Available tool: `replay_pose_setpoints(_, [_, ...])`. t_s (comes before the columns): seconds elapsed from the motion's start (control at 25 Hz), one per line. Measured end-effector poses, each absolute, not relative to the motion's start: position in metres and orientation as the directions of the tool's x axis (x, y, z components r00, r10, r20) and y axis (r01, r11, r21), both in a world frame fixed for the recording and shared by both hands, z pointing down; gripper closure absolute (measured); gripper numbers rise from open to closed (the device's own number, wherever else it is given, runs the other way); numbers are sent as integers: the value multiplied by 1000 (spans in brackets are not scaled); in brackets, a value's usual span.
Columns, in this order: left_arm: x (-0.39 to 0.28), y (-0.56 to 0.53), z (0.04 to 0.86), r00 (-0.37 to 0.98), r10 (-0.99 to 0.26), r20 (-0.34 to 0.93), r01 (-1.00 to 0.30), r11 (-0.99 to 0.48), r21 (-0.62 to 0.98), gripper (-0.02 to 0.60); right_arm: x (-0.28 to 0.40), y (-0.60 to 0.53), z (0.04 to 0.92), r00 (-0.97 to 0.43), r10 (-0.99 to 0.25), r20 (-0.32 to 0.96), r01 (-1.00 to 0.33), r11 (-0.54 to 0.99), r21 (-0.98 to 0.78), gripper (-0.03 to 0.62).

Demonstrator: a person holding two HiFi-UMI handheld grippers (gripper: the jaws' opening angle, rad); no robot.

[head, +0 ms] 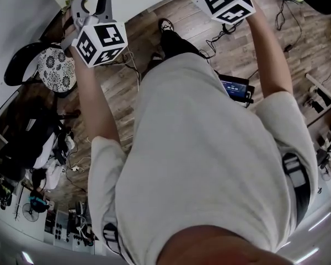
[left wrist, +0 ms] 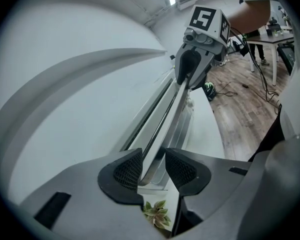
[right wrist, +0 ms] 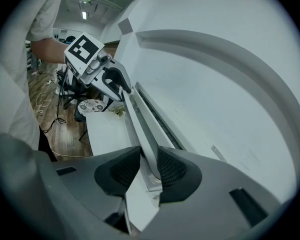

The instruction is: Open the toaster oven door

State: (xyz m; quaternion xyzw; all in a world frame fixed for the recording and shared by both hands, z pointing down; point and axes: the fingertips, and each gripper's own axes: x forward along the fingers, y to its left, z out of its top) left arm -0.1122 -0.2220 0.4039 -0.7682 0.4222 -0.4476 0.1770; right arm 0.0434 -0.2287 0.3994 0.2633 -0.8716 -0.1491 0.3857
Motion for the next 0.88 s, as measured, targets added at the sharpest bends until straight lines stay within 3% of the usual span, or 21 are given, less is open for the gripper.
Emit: replay_pose_setpoints(0.88, [-110, -194, 415, 315, -763, 564, -519, -636, -571, 445, 45, -205, 407, -517, -612, 599, -394, 791, 468, 482])
